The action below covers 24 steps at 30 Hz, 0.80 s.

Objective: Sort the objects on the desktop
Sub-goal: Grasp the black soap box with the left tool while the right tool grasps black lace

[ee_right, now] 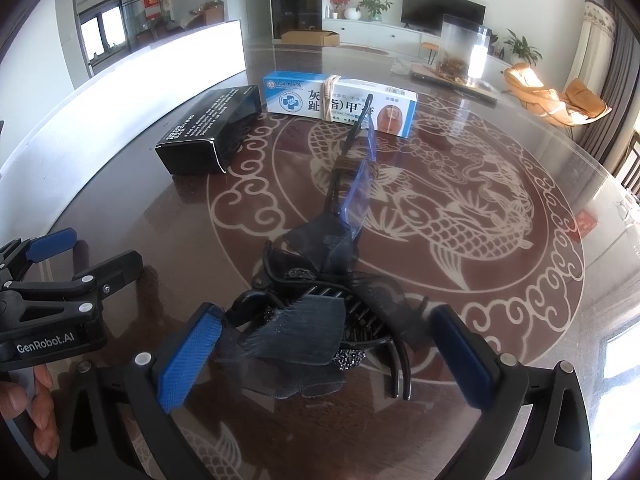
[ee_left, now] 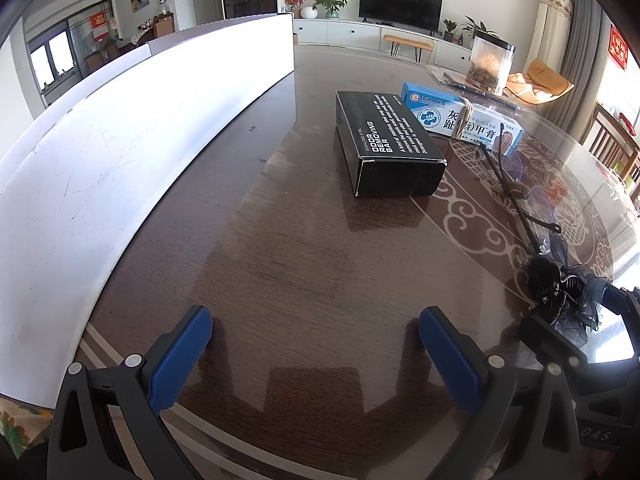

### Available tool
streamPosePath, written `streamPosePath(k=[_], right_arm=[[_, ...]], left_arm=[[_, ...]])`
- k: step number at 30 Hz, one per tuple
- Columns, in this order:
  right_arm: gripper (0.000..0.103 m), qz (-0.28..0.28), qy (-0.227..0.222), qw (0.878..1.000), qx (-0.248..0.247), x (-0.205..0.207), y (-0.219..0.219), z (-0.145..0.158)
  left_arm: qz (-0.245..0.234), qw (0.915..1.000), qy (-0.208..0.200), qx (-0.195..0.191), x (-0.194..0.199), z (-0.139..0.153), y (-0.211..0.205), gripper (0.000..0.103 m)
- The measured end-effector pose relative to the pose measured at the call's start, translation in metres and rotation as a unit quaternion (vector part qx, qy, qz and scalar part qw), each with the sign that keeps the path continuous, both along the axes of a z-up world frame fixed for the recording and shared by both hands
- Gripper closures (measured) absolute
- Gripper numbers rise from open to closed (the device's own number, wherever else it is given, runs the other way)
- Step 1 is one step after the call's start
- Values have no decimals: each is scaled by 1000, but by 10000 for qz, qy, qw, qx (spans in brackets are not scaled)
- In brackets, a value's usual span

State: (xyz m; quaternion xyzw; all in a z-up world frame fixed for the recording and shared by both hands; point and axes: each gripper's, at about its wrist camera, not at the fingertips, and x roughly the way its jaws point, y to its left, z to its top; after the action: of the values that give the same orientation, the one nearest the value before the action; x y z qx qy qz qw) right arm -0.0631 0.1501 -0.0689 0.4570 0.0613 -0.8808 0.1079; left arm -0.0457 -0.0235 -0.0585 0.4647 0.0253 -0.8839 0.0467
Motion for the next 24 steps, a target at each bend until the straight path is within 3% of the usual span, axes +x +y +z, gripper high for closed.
streamPosePath(k=[3,17,24], right_arm=[[9,-173,81,9998,-32,0,7,2],[3,-499,48,9987,-20,-7,32,0],[3,-497,49,9987,-20,-6,33,0]], left_arm=[[1,10000,1,0,0,0,0,0],[-75,9999,-67,3,-1,-1,1,0],[-531,9980,-351,19,-41,0,8,0]])
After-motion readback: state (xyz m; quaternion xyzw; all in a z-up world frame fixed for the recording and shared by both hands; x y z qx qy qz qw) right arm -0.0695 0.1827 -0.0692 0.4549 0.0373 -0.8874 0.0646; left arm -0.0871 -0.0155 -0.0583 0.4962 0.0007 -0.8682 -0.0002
